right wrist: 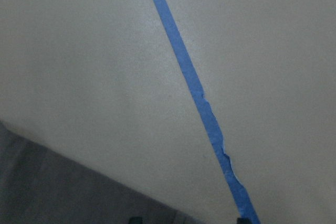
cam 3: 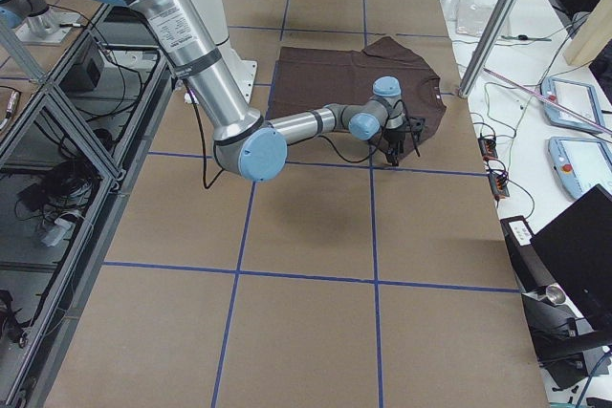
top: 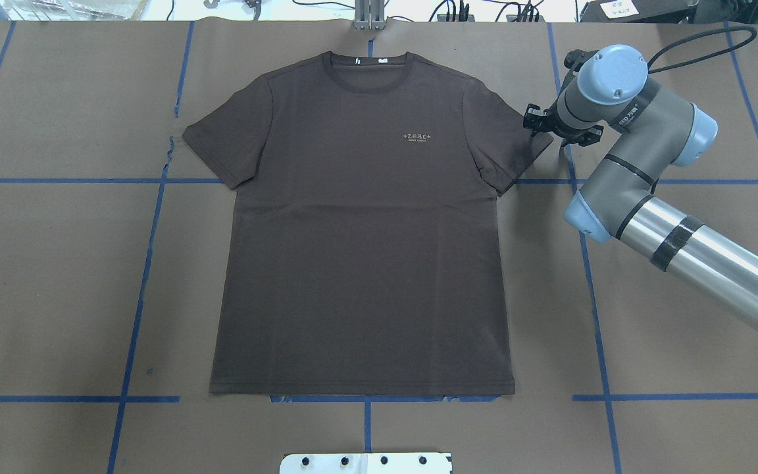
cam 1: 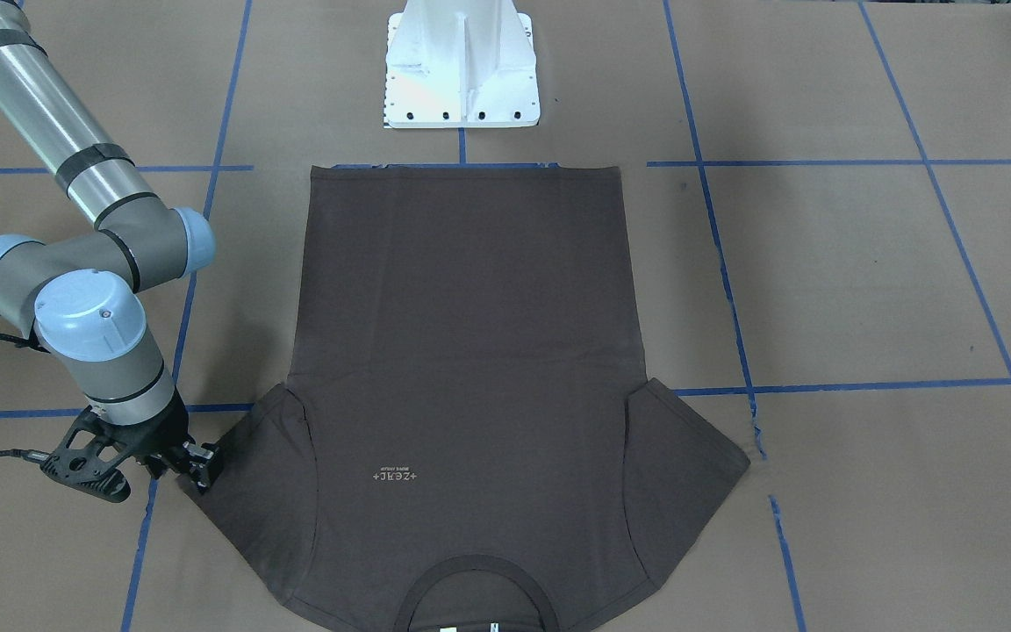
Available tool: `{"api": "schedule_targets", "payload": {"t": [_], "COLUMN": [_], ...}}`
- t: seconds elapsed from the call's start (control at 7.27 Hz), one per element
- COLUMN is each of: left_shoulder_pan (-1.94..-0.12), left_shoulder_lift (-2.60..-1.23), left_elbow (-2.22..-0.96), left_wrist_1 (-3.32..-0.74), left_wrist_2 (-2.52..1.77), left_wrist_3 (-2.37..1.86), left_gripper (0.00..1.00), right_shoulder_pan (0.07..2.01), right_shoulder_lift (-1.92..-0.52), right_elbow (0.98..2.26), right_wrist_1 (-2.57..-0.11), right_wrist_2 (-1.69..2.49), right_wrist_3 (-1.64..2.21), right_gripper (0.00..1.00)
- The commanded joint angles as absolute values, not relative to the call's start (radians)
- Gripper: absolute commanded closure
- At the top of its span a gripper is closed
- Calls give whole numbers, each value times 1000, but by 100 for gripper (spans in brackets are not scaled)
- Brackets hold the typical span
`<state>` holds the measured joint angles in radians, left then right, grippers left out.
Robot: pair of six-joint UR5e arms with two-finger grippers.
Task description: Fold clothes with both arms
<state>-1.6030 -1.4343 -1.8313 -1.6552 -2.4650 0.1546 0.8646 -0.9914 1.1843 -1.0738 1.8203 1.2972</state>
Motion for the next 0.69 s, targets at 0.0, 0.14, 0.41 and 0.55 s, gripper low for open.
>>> {"api": "schedule_targets", "payload": {"t": [0.0,0.14,0.41,0.55], "left_shoulder_pan": [-1605,-1605,-1605,-1605], "left_shoulder_lift": [-1434,-1434,-1425,-1424], "left_elbow": [-1835,-1835,-1839,-1839], "left_wrist_1": [-1655,-1655,-1655,-1655], "left_wrist_2": [-2465,-2465,-2465,-2467], "left_wrist_3": [153,153,153,153], "left_gripper": [0,0,0,0], "right_shoulder_pan": [864,862,861,861], "right_shoulder_lift": [-996,-996,-994,-989], "right_elbow": [1183,1183,1184,1195], "right_wrist_1": [-1074,-1074,-1075,-1074], "right_wrist_2": [1821,1821,1821,1822], "right_wrist_3": [1295,1295,1292,1289], "right_gripper": [45,55,100,100]}}
